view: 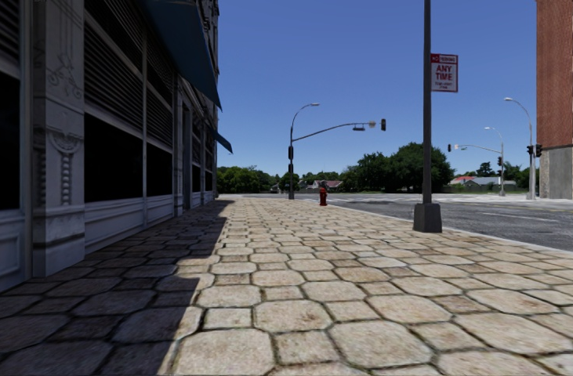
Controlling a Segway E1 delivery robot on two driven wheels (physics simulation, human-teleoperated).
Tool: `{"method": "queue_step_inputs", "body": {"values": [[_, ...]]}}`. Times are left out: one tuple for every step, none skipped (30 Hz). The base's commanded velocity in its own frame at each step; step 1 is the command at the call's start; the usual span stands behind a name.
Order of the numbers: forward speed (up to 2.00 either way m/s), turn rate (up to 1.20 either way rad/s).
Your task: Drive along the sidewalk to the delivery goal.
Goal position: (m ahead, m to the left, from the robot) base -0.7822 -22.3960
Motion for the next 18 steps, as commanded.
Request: {"method": "queue_step_inputs", "body": {"values": [[2.0,0.0],[2.0,0.0],[2.0,0.0],[2.0,0.0],[2.0,0.0],[2.0,0.0],[2.0,0.0],[2.0,0.0],[2.0,0.0],[2.0,0.0],[2.0,0.0],[2.0,0.0],[2.0,0.0],[2.0,0.0],[2.0,0.0],[2.0,0.0],[2.0,0.0],[2.0,0.0]]}}
